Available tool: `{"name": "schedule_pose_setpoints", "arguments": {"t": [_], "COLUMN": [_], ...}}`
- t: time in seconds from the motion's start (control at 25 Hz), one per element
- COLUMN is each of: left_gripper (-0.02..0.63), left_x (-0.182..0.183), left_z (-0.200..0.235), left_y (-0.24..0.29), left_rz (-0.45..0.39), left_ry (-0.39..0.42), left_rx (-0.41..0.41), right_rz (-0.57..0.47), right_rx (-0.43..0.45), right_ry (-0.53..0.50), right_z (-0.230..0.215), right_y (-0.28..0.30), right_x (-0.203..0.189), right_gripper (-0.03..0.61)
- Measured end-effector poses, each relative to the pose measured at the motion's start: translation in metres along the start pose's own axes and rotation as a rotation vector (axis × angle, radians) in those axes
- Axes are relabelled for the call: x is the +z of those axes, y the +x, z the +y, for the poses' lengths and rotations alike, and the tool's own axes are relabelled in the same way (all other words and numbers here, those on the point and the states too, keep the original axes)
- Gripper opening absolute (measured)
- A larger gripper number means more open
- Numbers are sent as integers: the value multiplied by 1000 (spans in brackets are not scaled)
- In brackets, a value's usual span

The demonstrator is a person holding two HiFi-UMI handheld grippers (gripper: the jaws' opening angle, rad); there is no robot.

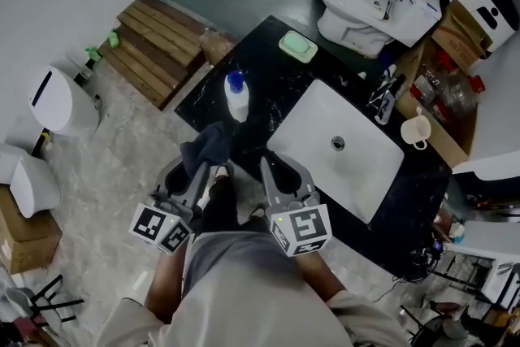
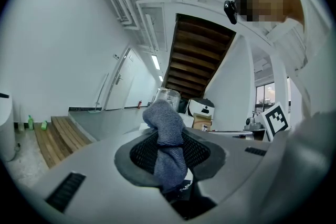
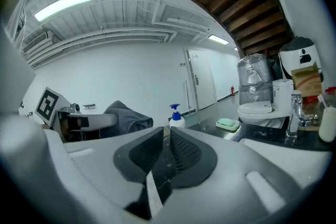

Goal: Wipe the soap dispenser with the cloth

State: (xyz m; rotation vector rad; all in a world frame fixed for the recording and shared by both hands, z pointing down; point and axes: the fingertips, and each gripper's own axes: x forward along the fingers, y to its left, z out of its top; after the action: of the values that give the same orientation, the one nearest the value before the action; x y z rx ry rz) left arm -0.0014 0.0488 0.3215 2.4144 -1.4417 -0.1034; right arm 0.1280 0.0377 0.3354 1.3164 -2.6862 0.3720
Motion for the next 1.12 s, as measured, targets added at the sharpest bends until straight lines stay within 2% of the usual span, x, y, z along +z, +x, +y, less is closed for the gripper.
{"name": "schedule_pose_setpoints", "arguments": {"t": [0.36, 0.8, 1.12], "left_gripper": [101, 101, 101], "left_x": [1, 0, 8], "left_z": [61, 108, 132], "left_y": [36, 84, 107], "left_rz": [34, 93, 93], "left_ry": [-47, -81, -111], "left_rx": [3, -84, -149], "right_rz": [51, 147, 207], "right_rx": [-36, -60, -120], "right_ry": [-13, -27, -45], "right_z": [-13, -17, -26], "right_y": [59, 130, 164], "right_x": [7, 9, -1], "right_gripper": [60, 183, 221]}}
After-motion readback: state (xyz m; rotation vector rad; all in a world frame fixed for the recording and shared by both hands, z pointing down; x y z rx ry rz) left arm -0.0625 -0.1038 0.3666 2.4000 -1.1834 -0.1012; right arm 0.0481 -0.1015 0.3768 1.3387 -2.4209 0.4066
